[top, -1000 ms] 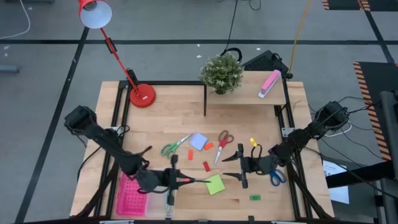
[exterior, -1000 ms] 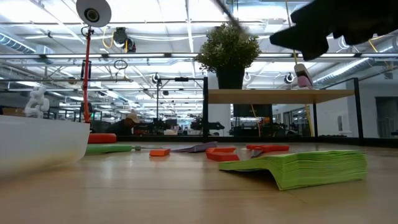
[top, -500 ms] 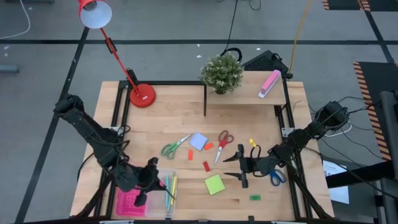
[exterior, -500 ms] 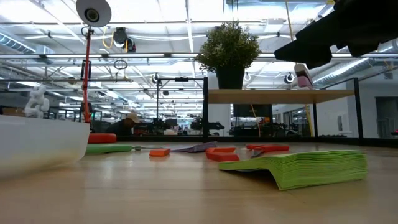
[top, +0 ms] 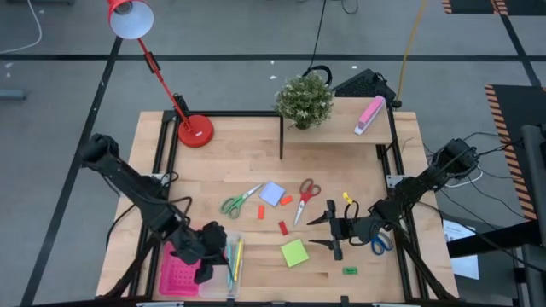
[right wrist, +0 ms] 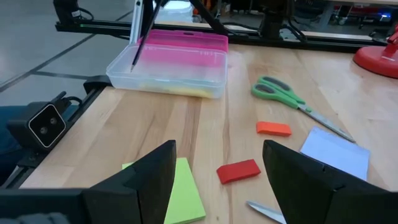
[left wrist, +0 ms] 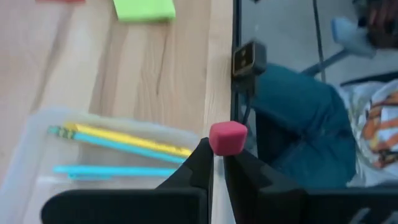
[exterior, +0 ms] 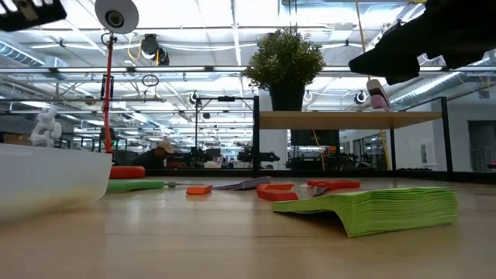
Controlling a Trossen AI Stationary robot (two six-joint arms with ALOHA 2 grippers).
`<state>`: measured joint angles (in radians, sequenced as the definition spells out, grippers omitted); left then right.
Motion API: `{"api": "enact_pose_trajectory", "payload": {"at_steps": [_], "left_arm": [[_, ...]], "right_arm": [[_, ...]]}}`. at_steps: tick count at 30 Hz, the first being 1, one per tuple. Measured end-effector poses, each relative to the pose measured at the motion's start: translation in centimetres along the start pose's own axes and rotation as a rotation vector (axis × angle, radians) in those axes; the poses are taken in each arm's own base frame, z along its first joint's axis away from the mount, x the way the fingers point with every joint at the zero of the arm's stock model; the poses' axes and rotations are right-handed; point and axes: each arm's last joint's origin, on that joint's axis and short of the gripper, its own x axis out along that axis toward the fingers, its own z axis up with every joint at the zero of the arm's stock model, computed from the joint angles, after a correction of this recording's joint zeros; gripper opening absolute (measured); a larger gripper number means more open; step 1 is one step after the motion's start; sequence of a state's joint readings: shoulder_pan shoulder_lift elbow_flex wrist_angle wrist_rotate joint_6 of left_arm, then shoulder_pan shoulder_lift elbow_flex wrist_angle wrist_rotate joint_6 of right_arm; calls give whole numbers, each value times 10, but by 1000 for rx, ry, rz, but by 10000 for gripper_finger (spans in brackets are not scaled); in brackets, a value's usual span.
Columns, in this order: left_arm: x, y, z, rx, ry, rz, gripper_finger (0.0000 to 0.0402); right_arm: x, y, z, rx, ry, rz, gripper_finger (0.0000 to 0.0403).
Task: Pack school essentials
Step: Put the black pencil into the pink supply box, then put the light green scissors into the pink supply box
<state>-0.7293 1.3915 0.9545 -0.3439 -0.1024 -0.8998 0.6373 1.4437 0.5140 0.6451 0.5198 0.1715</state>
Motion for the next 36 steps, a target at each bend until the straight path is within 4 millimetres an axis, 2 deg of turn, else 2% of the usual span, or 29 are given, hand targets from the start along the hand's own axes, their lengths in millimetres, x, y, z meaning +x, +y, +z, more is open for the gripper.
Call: {"api": "enact_pose_trajectory", "payload": {"at_steps": [9, 17, 20, 30, 36], "left_arm": [[16, 10, -1, -8, 72, 45, 32], [26, 15, 1, -85, 117, 44, 37], [27, 17, 2, -89, 110, 59, 57], [26, 24, 1, -81, 92, 158, 165], [26, 26, 1, -52, 60, 197, 178]], "right_arm": [[0, 0, 0, 0, 0, 0, 233], [0, 0, 0, 0, 0, 0, 233], [0, 0, 0, 0, 0, 0, 233], [0, 0, 0, -2, 3, 0, 233], [0, 0, -1, -3, 6, -1, 233]]}}
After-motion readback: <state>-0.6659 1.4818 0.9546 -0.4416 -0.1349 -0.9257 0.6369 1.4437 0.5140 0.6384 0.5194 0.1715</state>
